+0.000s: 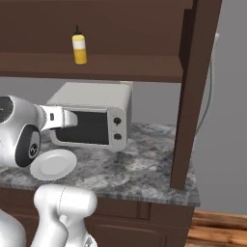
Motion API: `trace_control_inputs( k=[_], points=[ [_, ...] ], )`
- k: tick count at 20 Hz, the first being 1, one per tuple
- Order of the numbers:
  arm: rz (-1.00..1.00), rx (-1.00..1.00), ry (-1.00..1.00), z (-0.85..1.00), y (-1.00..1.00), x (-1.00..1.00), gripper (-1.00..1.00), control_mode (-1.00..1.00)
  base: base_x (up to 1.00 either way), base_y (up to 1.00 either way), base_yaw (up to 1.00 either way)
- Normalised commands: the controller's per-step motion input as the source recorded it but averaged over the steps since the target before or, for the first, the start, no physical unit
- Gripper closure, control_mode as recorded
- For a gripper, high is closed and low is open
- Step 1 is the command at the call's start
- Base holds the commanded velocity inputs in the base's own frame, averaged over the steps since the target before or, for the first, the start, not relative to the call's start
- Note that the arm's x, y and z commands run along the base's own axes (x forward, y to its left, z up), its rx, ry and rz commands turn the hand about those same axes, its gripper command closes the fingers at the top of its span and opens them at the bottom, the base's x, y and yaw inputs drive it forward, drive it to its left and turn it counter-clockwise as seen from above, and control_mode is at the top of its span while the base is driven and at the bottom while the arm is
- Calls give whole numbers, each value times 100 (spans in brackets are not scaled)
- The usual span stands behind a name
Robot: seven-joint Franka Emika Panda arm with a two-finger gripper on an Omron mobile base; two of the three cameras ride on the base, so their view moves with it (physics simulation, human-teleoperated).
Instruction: Move the hot dog bun to the plate on the dining table and place the condiment next to that plate. Then navigate to the fridge and take the sausage and place it on the plate as well.
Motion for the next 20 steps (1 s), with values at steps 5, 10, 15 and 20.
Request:
trace_control_inputs(
  k=[5, 10, 15, 20],
  points=[
    [4, 1, -51, 85, -3, -9, -100, -100, 0, 0, 0],
    [0, 9, -7, 82, 0, 39, -100, -100, 0, 0, 0],
    [0, 17, 8, 72, 0, 67, -100, -100, 0, 0, 0],
    [0, 19, 2, 59, 7, 44, -100, -100, 0, 0, 0]
  ],
)
